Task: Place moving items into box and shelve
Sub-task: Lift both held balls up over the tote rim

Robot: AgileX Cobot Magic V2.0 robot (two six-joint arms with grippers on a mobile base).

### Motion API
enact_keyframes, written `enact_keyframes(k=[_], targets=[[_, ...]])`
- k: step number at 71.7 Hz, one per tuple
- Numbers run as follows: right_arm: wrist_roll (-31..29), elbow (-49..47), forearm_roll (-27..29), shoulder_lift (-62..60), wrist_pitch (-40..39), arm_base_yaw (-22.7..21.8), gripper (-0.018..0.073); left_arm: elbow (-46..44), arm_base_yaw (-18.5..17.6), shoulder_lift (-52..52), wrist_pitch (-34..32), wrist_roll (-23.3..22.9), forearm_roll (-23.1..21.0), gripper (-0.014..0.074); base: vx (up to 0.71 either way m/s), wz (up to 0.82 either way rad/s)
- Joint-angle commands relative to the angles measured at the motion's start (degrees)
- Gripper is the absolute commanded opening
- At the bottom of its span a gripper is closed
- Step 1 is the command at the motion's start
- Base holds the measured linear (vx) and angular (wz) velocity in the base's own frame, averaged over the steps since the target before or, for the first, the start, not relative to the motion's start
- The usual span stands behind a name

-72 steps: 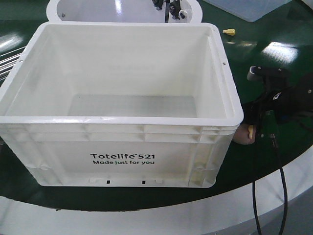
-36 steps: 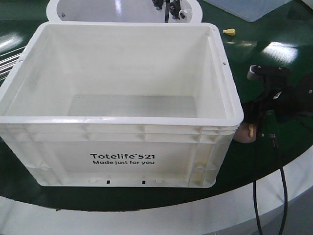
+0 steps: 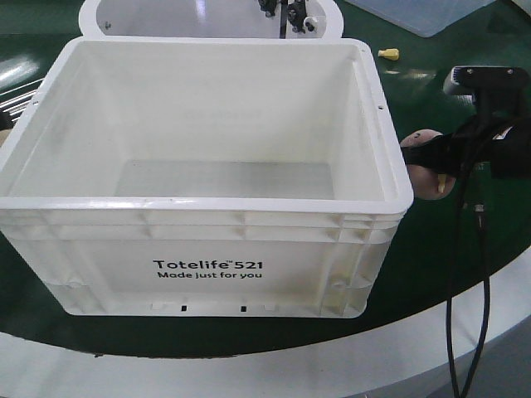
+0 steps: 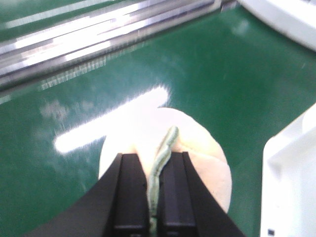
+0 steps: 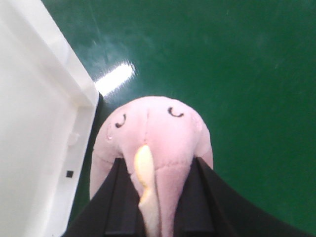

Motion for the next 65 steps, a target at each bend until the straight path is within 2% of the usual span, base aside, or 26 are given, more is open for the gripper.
enact_keyframes(k=[1, 19, 37, 54, 61, 65], targets=[[-0.56, -1.58, -0.24, -3.86, -4.87, -0.40, -0.0012, -2.19, 0.05, -3.49, -3.96, -0.25, 0.46, -0.0021, 0.00, 0.00], [-0.81, -1.58, -0.24, -10.84, -5.61, -0.40, -0.0012, -2.19, 0.05, -9.44, -4.66, -0.07, 0.74, -0.0020, 0.00, 0.00], [-4.24, -1.58, -0.24, -18.30, -7.39, -0.40, -0.0012, -2.19, -1.32, -16.57, -9.36, 0.56, 0.64, -0.0018, 0.00, 0.00], [-5.61, -1.58, 0.63, -23.20, -9.72, 0.06, -0.0012, -2.19, -7.99, -20.63, -14.05, 1.56, 0.56, -0.0018, 0.00, 0.00], [-7.53, -1.58, 0.58, -23.77, -10.62, 3.51, -0.0012, -2.19, -12.11, -20.75, -15.30, 1.56, 0.56, -0.0018, 0.00, 0.00], [-8.95, -1.58, 0.58, -23.77, -11.61, 7.18, -0.0012, -2.19, -14.67, -20.62, -15.55, 1.50, 0.56, -0.0017, 0.00, 0.00]])
